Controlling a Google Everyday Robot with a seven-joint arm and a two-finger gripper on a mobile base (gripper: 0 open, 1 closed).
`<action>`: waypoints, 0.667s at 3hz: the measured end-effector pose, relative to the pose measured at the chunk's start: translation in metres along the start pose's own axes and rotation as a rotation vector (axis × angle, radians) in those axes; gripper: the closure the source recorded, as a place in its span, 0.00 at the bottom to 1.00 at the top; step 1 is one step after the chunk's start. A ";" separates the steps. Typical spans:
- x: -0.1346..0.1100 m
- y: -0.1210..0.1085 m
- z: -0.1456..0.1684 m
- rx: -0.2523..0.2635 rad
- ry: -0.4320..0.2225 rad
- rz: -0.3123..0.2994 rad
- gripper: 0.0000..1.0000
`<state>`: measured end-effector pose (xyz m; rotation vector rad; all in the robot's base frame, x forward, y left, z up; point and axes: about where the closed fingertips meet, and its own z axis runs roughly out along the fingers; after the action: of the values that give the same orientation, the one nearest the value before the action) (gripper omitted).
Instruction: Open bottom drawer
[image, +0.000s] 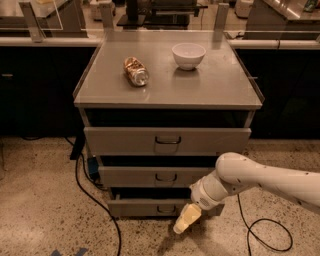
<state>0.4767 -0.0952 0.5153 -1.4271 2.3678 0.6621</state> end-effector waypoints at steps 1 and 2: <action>0.003 0.000 0.008 0.017 -0.013 0.004 0.00; 0.022 -0.024 0.047 0.028 -0.026 -0.015 0.00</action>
Offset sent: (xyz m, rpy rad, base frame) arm 0.0337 -0.0126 -0.1120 0.0123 -0.0828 -0.0002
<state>0.4881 -0.0967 0.4595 -1.4143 2.3355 0.6377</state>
